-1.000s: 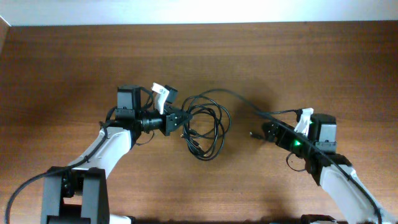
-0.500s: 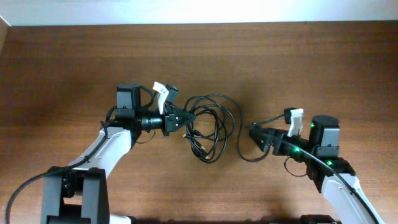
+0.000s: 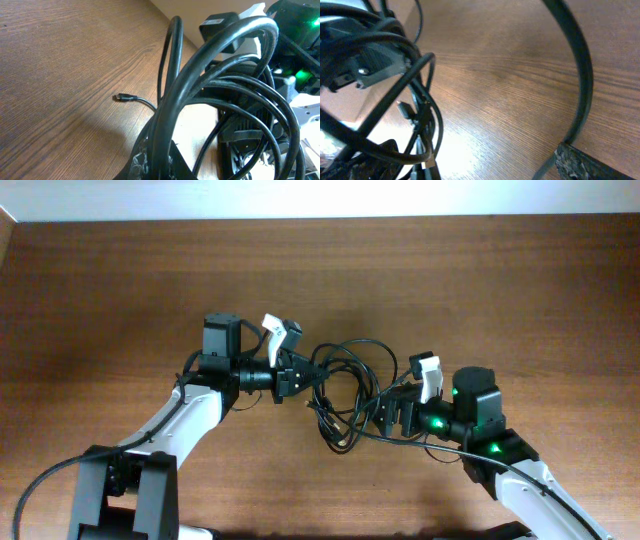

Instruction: Untangle cables

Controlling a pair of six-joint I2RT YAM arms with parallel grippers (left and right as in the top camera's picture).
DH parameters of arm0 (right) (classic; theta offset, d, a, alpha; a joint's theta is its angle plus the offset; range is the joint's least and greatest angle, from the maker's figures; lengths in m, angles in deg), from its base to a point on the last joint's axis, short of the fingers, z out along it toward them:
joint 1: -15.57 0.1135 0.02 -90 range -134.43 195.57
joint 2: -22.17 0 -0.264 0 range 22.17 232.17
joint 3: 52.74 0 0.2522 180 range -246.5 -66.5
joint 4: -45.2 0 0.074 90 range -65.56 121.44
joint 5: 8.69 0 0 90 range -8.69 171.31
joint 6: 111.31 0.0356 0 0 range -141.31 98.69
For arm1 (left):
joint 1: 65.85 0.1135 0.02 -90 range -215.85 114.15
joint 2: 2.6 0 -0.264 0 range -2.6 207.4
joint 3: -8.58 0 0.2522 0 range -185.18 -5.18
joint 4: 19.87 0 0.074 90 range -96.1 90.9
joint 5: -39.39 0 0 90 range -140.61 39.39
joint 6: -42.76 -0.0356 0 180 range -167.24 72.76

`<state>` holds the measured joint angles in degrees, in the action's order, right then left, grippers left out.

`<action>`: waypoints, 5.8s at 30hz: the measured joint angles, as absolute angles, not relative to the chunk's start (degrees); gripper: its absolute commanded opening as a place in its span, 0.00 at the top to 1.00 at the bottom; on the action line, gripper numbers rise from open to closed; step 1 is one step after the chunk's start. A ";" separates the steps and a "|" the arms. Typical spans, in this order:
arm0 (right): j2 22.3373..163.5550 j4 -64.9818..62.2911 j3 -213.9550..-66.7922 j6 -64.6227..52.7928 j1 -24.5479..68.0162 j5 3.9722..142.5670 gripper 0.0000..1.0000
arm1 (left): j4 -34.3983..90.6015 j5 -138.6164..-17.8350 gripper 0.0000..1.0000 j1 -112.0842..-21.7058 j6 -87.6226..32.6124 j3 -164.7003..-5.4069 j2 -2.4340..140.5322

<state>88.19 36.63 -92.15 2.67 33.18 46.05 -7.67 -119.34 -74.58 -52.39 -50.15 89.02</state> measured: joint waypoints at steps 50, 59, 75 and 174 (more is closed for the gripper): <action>93.66 37.88 -91.88 7.20 33.64 53.24 0.01 | -5.50 -112.06 1.00 -69.88 -50.20 -50.15 89.02; 93.66 37.92 -91.88 7.00 33.61 51.36 0.01 | -6.07 -117.90 1.00 -70.73 -49.29 -50.15 89.02; 93.66 27.39 -91.86 6.98 33.61 62.09 0.01 | -5.96 -120.74 1.00 -73.77 -51.08 -50.15 89.02; 93.70 40.28 -95.99 14.13 34.75 45.09 0.01 | -8.74 -84.61 1.00 -78.53 -7.08 -50.15 89.02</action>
